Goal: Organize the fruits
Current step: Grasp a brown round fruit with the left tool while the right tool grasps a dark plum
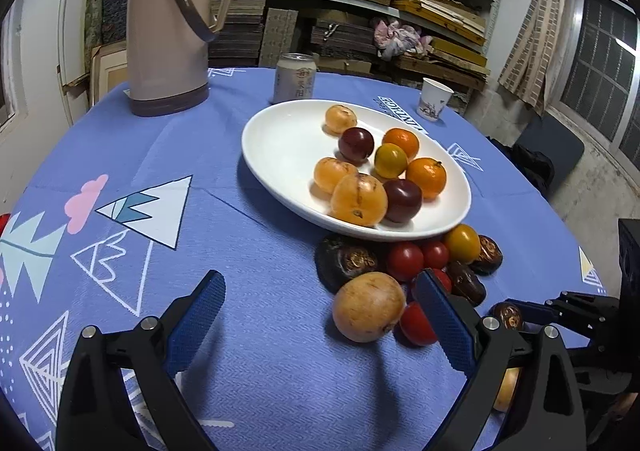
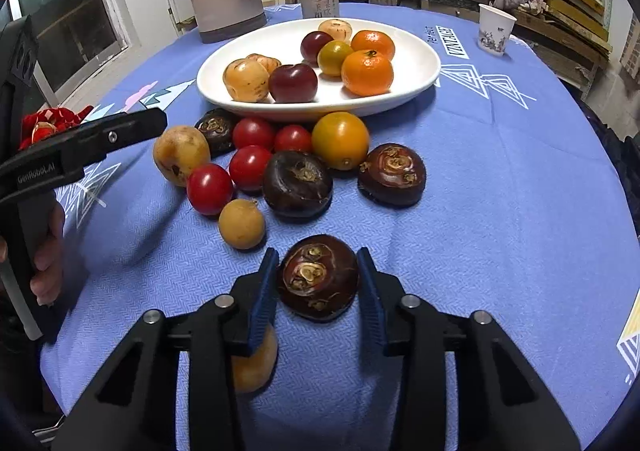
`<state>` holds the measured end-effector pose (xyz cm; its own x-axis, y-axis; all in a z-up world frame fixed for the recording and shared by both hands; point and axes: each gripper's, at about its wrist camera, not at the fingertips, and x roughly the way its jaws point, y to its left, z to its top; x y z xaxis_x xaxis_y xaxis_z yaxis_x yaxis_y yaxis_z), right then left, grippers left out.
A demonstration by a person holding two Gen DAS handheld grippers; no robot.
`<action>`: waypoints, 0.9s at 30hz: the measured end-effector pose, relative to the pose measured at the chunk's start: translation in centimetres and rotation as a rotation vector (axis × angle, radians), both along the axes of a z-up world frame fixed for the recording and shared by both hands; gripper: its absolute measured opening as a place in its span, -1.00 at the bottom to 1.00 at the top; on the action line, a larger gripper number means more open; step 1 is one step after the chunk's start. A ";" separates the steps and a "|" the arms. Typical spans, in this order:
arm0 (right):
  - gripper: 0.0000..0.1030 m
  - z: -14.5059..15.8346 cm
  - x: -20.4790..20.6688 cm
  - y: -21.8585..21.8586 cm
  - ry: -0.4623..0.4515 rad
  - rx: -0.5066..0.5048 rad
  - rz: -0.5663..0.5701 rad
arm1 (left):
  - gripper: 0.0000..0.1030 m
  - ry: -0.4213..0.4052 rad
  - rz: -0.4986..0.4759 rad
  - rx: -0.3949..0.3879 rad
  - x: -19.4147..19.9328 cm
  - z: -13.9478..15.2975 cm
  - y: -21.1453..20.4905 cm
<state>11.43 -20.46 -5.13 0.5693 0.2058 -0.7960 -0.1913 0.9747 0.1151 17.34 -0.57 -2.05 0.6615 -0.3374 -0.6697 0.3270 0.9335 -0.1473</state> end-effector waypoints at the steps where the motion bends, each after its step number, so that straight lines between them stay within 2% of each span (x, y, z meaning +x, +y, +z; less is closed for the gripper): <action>1: -0.24 0.1 -0.2 -0.1 -0.003 0.004 -0.004 | 0.88 0.000 -0.003 0.004 -0.1 0.0 -0.1; 10: -0.24 1.4 -2.0 -1.8 -0.051 0.049 -0.023 | 0.88 0.005 -0.044 0.062 -0.3 -0.8 -1.5; 13: -0.24 1.5 -2.3 -1.9 -0.059 0.056 -0.019 | 0.88 0.031 -0.039 0.096 0.0 -1.6 -1.9; 15: -0.24 1.5 -2.5 -1.8 -0.065 0.061 -0.013 | 0.82 0.074 -0.039 0.089 0.5 -2.4 -2.0; 20: -0.24 1.3 -2.6 -1.0 -0.065 0.071 0.005 | 0.40 0.158 -0.040 -0.066 1.5 -3.1 -0.7; 21: -0.24 1.3 -2.6 -0.9 -0.063 0.072 0.008 | 0.36 0.148 -0.046 -0.061 1.4 -3.1 -0.9; 23: -0.24 1.1 -2.5 -0.7 -0.059 0.072 0.008 | -0.07 0.139 -0.072 -0.066 1.3 -3.1 -1.3; 24: -0.24 1.1 -2.5 -0.7 -0.059 0.072 0.006 | -0.20 0.137 -0.087 -0.069 1.2 -3.0 -1.5; 27: -0.24 1.1 -2.6 -0.7 -0.059 0.073 0.002 | -0.21 0.112 -0.088 -0.038 0.7 -2.8 -2.0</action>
